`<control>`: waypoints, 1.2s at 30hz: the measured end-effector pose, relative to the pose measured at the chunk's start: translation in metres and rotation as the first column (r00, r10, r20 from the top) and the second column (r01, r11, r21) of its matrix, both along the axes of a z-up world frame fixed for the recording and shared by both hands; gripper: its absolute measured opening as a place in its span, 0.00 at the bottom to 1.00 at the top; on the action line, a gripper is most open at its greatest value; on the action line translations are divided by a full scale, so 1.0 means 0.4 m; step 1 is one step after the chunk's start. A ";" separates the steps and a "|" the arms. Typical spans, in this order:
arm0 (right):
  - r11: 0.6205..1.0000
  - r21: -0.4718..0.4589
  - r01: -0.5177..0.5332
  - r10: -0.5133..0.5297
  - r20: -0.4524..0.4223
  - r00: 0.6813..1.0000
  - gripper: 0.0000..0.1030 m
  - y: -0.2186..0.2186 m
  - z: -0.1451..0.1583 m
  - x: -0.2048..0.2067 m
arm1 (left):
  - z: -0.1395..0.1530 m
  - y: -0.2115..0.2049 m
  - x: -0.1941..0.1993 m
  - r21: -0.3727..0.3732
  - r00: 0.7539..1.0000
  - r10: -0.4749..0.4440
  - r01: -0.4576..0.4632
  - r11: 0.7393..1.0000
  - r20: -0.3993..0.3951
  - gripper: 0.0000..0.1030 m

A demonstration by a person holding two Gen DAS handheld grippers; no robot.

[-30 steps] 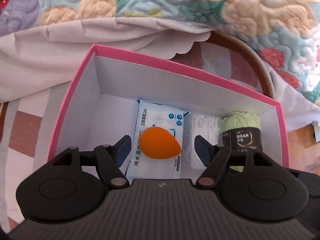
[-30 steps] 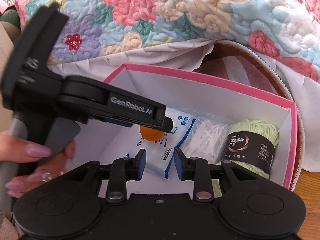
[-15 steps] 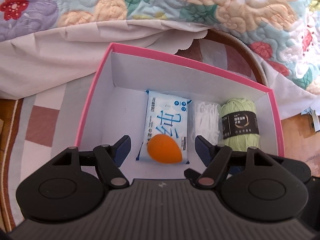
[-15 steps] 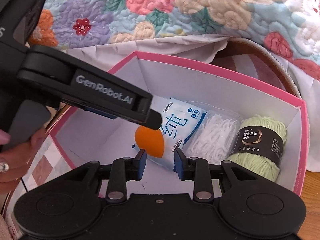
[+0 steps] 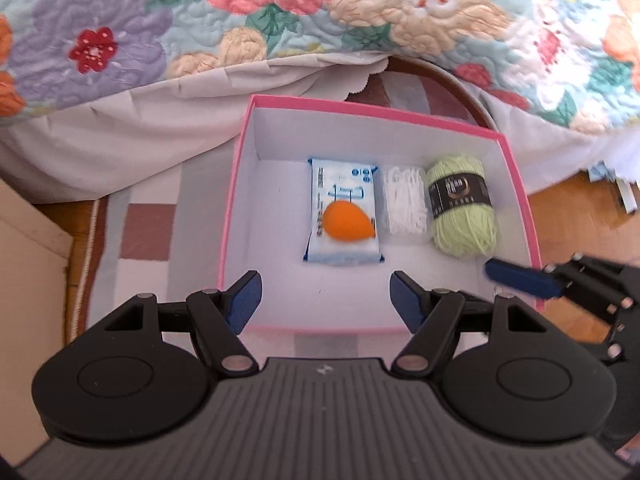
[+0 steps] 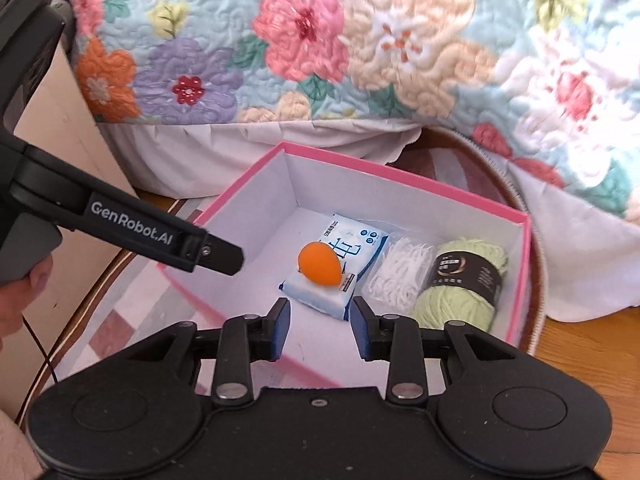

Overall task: Organize objects
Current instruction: 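Withdraw the left gripper from the box toward the white tissue pack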

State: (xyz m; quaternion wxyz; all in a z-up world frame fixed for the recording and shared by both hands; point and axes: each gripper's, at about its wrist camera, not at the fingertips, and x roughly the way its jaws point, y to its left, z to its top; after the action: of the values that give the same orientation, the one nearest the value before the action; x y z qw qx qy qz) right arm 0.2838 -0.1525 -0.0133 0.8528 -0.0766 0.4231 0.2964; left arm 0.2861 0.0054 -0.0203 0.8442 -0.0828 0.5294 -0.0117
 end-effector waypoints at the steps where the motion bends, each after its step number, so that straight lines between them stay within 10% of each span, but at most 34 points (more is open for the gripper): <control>1: 1.000 -0.008 -0.001 0.001 0.003 1.000 0.40 -0.003 0.012 -0.010 | 0.009 0.000 -0.013 0.008 1.000 -0.006 0.006 1.000 -0.003 0.68; 24: 1.000 -0.017 -0.022 0.023 0.061 0.998 0.61 -0.063 0.196 -0.242 | 0.137 -0.005 -0.273 0.029 0.997 -0.077 0.077 0.997 0.011 0.73; 36: 0.992 -0.032 -0.121 0.123 0.067 0.990 0.88 -0.049 0.220 -0.350 | 0.169 0.001 -0.375 0.036 0.993 -0.109 0.108 0.994 0.042 0.82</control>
State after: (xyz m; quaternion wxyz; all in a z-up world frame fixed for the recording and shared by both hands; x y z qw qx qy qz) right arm 0.1438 -0.1719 0.0745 0.8459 -0.1244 0.3922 0.3392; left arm 0.1362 0.0059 0.0474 0.8550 -0.0394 0.5146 -0.0506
